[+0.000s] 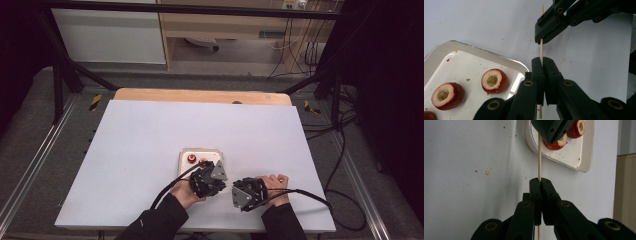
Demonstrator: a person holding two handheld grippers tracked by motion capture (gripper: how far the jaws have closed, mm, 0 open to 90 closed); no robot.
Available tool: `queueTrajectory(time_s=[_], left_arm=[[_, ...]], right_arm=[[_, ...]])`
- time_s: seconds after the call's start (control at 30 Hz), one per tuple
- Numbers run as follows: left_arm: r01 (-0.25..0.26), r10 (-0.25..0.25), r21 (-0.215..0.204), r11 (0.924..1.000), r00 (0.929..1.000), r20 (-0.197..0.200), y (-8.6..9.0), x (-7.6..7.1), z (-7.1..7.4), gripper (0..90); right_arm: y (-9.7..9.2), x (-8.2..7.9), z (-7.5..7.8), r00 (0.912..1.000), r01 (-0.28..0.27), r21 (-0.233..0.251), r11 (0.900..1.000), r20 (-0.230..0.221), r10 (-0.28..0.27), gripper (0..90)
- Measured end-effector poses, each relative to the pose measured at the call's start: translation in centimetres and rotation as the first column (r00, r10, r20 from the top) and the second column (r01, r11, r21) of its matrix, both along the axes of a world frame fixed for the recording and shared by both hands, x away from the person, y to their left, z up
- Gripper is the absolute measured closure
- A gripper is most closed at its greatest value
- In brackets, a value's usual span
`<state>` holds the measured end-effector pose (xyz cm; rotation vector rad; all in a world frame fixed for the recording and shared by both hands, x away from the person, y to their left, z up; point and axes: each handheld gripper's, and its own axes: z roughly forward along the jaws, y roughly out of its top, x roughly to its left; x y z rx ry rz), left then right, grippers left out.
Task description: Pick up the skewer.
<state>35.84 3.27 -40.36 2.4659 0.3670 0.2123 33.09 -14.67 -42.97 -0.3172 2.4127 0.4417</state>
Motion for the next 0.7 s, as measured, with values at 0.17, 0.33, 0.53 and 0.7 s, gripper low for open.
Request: queueTrajectory(time_s=[0.17,0.33,0.53,0.7], left_arm=[[0.001,0.003,0.064,0.9979,0.9979,-0.065,0.36,0.52,0.17,77.7],[0.012,-0.002,0.129,0.9916,0.9969,-0.079,0.05,0.56,-0.19,80.5],[0.02,-0.008,0.175,0.9843,0.9978,-0.066,-0.57,0.35,-0.33,87.3],[0.02,-0.01,0.182,0.9831,0.9985,-0.054,-0.6,0.18,-0.22,88.3]], right_arm=[[0.02,-0.06,-0.11,0.9998,0.003,-0.024,0.9997,0.02,-0.003,89.2],[0.38,-0.1,-0.1,0.9991,-0.008,-0.057,0.9983,0.04,0.011,89.2],[0.81,-0.24,0.0,0.9972,-0.027,-0.099,0.9948,0.067,0.033,89.1],[0.77,-0.37,0.1,0.9971,-0.026,-0.093,0.9954,0.069,0.032,89.1]])
